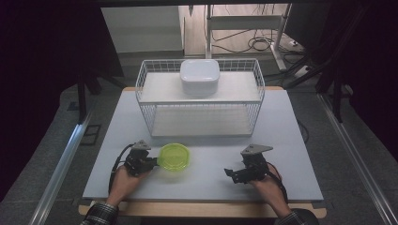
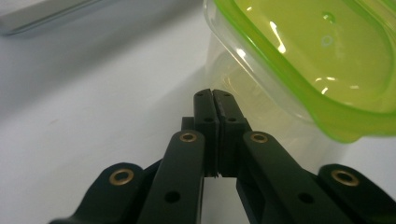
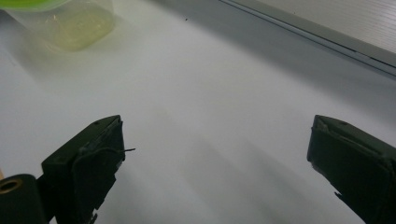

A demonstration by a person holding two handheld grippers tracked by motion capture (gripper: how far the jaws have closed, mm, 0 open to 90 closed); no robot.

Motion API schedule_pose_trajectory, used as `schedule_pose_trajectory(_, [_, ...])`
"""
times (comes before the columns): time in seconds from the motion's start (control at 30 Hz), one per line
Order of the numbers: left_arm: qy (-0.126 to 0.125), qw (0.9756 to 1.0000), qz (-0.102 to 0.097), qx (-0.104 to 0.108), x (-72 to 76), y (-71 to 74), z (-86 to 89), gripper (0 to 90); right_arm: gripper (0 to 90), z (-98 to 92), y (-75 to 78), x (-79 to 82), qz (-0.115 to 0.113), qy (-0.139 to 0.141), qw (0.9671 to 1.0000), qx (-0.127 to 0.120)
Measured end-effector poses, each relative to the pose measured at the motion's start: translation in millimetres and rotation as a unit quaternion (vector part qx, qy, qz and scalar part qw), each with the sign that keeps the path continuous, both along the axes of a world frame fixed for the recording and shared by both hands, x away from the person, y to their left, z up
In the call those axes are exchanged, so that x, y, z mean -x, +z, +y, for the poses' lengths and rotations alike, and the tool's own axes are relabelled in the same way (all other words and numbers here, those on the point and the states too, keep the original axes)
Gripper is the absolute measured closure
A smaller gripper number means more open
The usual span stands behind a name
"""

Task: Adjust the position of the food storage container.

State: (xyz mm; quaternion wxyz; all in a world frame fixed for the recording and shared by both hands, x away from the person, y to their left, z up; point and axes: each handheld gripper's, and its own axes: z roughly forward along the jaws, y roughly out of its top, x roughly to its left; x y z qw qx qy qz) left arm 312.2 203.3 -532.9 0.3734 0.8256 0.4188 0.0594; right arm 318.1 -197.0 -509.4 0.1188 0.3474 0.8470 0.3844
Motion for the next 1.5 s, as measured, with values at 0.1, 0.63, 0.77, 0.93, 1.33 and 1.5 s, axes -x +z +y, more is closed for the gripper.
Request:
schedule_pose_trajectory(0.1, [-0.020, 0.9998, -0.003, -0.004, 2.4, 0.7, -12.4, 88.6, 4.6, 0.2, -0.4, -0.1, 0.000, 0.001, 1.0000, 0.002])
schedule_pose_trajectory(0.63, [-0.085, 0.9959, -0.027, -0.016, 10.6, 1.8, -68.0, 88.5, 4.8, 1.2, -2.3, -0.4, 0.005, 0.002, 1.0000, 0.002])
schedule_pose_trajectory(0.77, [-0.099, 0.9943, -0.031, -0.024, 12.8, 1.6, -76.0, 87.9, 4.9, 1.7, -2.8, -0.3, 0.007, 0.003, 1.0000, 0.002])
schedule_pose_trajectory(0.93, [-0.092, 0.9942, -0.042, -0.035, 14.5, 3.3, -72.9, 82.4, 5.0, 1.4, -2.9, -0.4, 0.007, 0.005, 1.0000, 0.001])
schedule_pose_trajectory(1.33, [-0.068, 0.9896, -0.118, -0.046, 29.7, 14.9, -57.0, 38.5, 5.2, 1.0, -2.4, -0.4, 0.009, 0.011, 0.9999, -0.008])
schedule_pose_trajectory(1.5, [-0.058, 0.9906, -0.122, -0.023, 34.9, 19.5, -47.4, 25.5, 5.4, 0.3, -1.6, -0.6, 0.010, 0.013, 0.9998, -0.014])
